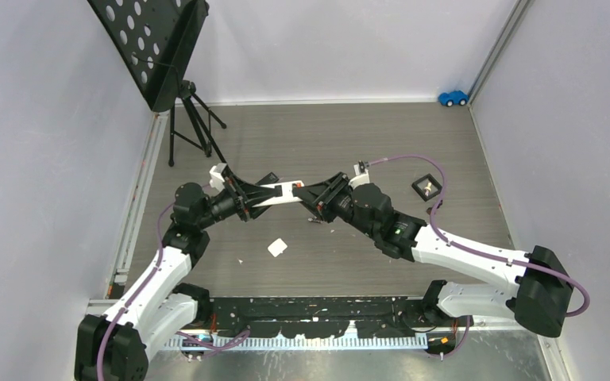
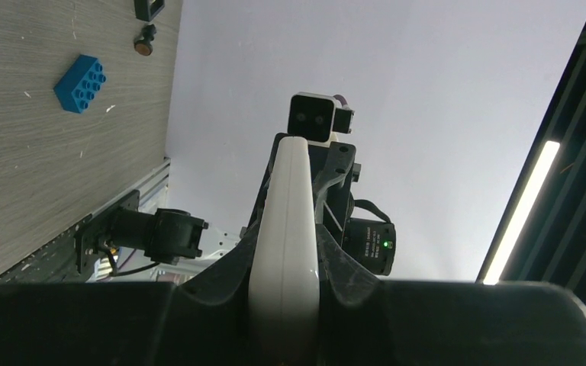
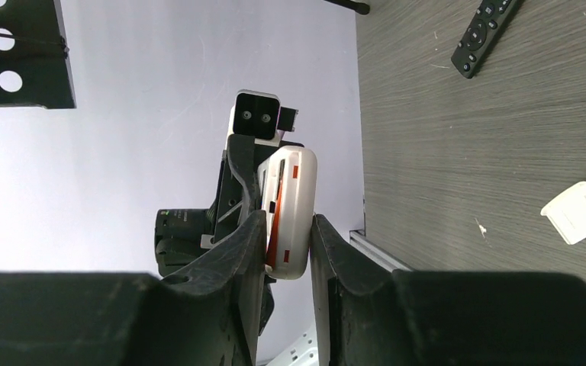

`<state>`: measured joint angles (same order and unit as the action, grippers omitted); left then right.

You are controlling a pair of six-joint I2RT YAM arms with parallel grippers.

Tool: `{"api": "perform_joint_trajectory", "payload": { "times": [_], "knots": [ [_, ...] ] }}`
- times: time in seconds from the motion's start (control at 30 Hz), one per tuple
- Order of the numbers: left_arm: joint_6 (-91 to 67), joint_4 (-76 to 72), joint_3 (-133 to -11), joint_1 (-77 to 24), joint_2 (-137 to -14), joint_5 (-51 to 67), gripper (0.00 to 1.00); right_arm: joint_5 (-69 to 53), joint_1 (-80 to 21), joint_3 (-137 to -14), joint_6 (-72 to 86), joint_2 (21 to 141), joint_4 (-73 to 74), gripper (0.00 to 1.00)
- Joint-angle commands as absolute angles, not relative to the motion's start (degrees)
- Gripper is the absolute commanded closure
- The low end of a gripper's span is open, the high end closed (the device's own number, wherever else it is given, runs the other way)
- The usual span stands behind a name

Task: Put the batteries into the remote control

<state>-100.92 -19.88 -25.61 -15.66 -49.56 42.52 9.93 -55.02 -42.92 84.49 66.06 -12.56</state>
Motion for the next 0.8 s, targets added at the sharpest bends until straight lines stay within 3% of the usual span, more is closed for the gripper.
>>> {"api": "perform_joint_trajectory", "payload": {
  "times": [0.0, 0.13, 0.2, 0.23, 0.33, 0.4, 0.67, 0.77],
  "knots": [
    [-99.60, -26.67, -30.07, -16.08, -47.26, 48.16, 1.00, 10.56, -55.20, -43.25, 84.64, 67.32, -12.63, 0.70],
    [-96.31, -26.03, -30.96, -16.08, -47.02, 48.89, 1.00, 10.45, -55.12, -43.01, 83.69, 66.75, -12.39, 0.76],
    [-92.92, -24.67, -31.84, -16.08, -47.16, 49.59, 1.00, 10.05, -55.05, -42.71, 81.45, 65.94, -13.20, 0.73],
    [-90.68, -24.07, -32.34, -16.08, -47.27, 50.02, 1.00, 9.21, -54.98, -42.67, 79.86, 65.56, -13.82, 0.69],
    [-81.50, -18.43, -34.49, -16.08, -47.82, 51.21, 1.00, 6.07, -54.77, -42.33, 75.03, 63.73, -15.64, 0.37],
    [-74.17, -13.11, -35.67, -15.88, -48.39, 51.64, 1.00, 3.80, -54.67, -41.70, 72.40, 62.30, -17.86, 0.28],
    [-69.11, -15.61, -37.64, -14.77, -53.40, 59.21, 1.00, -4.11, -54.23, -40.52, 61.98, 56.26, -17.09, 0.27],
    [-67.17, -15.19, -39.35, -14.70, -54.32, 62.33, 1.00, -5.92, -53.94, -41.24, 58.01, 54.94, -14.94, 0.35]
  ]
}}
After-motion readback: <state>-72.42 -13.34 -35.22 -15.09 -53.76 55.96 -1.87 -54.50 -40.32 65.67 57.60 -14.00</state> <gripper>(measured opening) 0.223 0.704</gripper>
